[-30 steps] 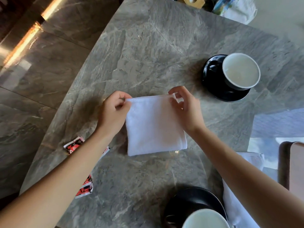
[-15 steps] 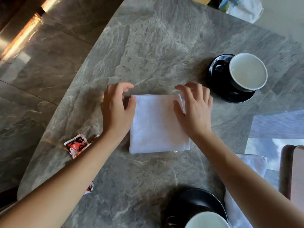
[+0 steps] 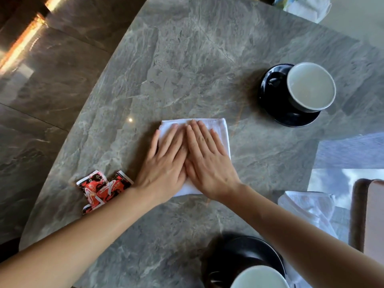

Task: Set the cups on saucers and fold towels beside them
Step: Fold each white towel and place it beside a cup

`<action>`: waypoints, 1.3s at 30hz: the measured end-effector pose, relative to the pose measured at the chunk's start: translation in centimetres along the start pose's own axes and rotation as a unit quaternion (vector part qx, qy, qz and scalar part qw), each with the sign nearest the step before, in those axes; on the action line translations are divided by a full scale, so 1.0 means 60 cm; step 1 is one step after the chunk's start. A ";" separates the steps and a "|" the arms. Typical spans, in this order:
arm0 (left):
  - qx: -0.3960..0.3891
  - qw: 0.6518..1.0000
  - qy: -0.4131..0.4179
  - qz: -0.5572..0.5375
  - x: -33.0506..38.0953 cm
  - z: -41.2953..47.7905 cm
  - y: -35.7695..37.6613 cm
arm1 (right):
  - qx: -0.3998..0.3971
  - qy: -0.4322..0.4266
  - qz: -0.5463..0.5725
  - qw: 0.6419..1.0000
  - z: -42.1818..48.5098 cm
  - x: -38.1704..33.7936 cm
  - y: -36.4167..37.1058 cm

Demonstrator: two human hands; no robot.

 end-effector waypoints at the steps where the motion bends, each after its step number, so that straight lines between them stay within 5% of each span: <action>1: -0.007 1.000 -0.012 0.004 -0.003 0.001 0.000 | -0.008 -0.003 -0.010 1.000 -0.001 0.005 0.001; 16: -0.007 0.996 -0.079 -0.043 -0.023 0.004 0.000 | 0.005 0.025 -0.017 1.000 -0.010 0.038 0.003; 25: 0.063 0.960 -0.036 -0.269 -0.115 0.035 -0.050 | -0.011 -0.075 0.045 0.996 -0.002 0.107 -0.034; 30: 0.067 0.982 0.021 -0.173 -0.127 0.030 -0.058 | 0.112 0.062 0.076 0.989 -0.032 0.096 -0.077; 34: 0.086 0.980 0.025 -0.180 -0.120 0.034 -0.053 | 0.028 0.124 0.097 0.987 -0.083 0.085 -0.077; 39: 0.109 0.977 0.019 -0.184 -0.124 0.030 -0.049 | 0.020 0.220 0.090 0.971 -0.125 0.097 -0.064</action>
Point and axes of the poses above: each hand's wrist, its own z-axis towards the middle knuckle, its own y-axis out of the palm, x = y × z, the point moved 1 cm from there along z, towards the middle knuckle, and after that the axes turned 2 degrees about -y, right-handed, at the moved point
